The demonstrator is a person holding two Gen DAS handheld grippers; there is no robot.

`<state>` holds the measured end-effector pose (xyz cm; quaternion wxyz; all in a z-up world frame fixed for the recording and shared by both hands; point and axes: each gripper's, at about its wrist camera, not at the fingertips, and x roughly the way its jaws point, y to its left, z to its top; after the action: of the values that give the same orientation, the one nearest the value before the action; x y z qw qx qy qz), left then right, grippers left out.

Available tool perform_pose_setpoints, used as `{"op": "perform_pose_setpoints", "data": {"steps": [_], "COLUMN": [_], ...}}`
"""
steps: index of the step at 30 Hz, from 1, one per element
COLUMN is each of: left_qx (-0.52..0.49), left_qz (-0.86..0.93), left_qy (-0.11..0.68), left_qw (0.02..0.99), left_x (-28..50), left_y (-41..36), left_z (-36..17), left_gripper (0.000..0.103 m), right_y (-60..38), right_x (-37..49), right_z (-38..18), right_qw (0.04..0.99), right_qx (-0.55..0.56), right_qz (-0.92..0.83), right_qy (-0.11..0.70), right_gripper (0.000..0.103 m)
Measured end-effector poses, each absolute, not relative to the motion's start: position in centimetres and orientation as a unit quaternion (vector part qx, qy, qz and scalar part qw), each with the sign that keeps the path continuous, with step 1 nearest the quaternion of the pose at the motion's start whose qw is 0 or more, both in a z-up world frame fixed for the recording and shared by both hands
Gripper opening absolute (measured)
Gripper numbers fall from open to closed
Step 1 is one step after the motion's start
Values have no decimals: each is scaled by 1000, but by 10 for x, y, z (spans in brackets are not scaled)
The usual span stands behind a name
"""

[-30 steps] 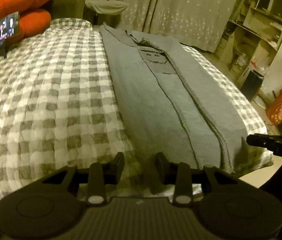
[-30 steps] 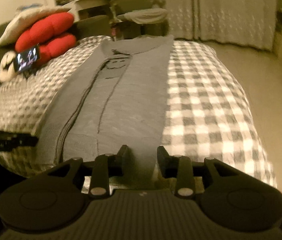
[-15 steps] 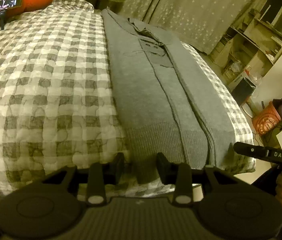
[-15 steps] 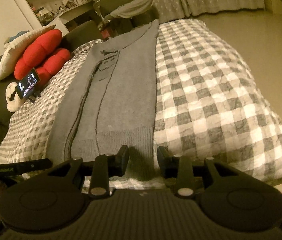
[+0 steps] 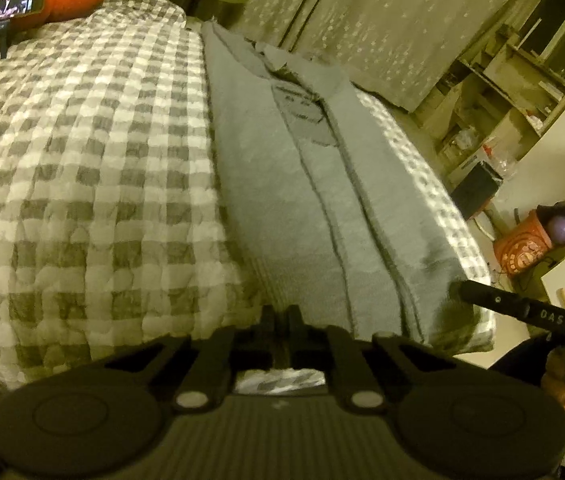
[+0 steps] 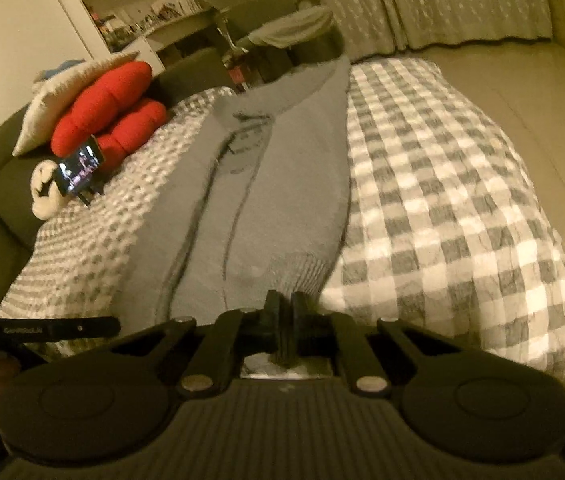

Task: Fold clothes
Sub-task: 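Close the right gripper on the sweater's unfolded side edge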

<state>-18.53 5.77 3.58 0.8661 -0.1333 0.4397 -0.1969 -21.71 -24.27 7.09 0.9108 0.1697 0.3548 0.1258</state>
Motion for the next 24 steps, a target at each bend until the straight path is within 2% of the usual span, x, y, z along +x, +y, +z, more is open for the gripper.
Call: {"op": "perform_pose_setpoints", "data": {"steps": [15, 18, 24], "left_qx": [-161, -168, -172], "left_qz": [-203, -201, -199], "left_qy": [426, 425, 418], "left_qw": [867, 867, 870], "left_x": [-158, -145, -118], "left_y": [67, 69, 67], "left_z": [60, 65, 74], "left_gripper": [5, 5, 5], "right_y": [-236, -237, -235], "right_x": [-196, -184, -159], "right_z": [109, 115, 130], "right_qw": [928, 931, 939], "right_qx": [187, 196, 190], "right_qz": [134, 135, 140], "right_qy": [291, 278, 250], "right_gripper": [7, 2, 1]}}
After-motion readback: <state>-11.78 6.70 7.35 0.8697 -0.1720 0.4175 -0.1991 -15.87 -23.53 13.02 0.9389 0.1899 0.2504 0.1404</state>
